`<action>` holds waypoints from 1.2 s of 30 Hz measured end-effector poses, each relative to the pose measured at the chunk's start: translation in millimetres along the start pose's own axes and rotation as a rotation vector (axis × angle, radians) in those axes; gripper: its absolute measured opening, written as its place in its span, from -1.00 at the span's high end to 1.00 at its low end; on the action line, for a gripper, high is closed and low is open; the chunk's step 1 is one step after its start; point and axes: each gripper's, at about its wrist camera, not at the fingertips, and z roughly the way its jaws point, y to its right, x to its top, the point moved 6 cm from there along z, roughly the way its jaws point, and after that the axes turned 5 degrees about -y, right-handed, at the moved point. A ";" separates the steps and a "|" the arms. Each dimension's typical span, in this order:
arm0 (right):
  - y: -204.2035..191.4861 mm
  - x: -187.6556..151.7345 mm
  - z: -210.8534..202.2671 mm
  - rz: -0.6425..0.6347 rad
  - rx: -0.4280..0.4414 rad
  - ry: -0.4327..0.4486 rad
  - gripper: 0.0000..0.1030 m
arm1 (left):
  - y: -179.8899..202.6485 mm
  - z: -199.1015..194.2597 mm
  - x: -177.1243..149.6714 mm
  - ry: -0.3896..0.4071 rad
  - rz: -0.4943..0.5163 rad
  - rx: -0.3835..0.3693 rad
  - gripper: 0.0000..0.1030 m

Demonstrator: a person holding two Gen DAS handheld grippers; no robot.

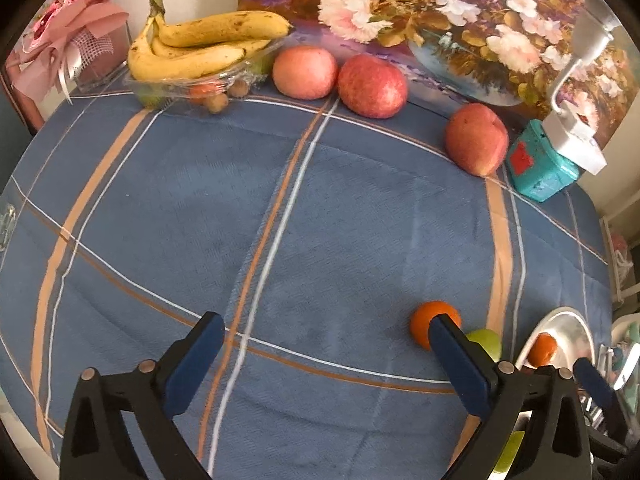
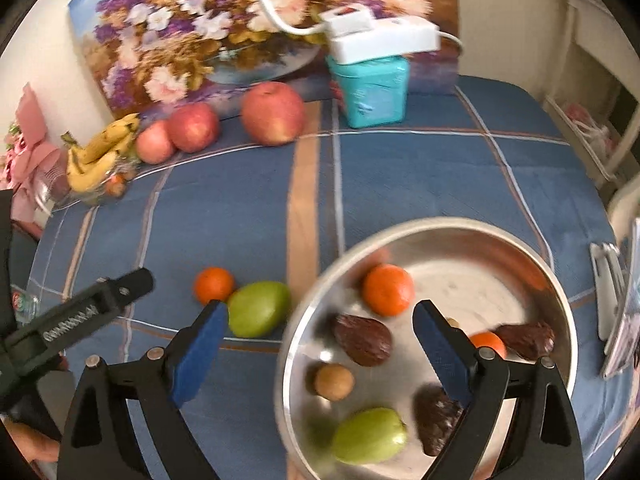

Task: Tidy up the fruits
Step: 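Withdraw both open tools from the plate back toward the loose fruit, then grasp a green mango with the right tool while the left tool grasps a tangerine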

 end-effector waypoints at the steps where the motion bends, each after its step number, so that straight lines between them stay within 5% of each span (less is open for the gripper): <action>1: -5.5 2.1 1.1 -0.022 0.012 -0.006 -0.82 | -3.4 0.5 1.3 0.001 -0.008 0.007 -1.00; 10: -47.6 15.1 28.2 -0.231 0.007 -0.123 -0.70 | -24.4 5.7 6.3 -0.013 -0.060 -0.001 -1.00; 14: -54.5 12.3 44.8 -0.299 -0.061 -0.177 -0.34 | -23.8 9.3 5.6 -0.025 -0.067 -0.018 -1.00; 18: -60.2 9.0 57.1 -0.338 -0.080 -0.208 -0.29 | -24.1 10.3 5.4 -0.027 -0.074 -0.030 -1.00; 36: -64.0 -1.4 71.1 -0.335 -0.075 -0.223 -0.04 | -16.8 15.7 4.1 -0.044 -0.081 -0.073 -1.00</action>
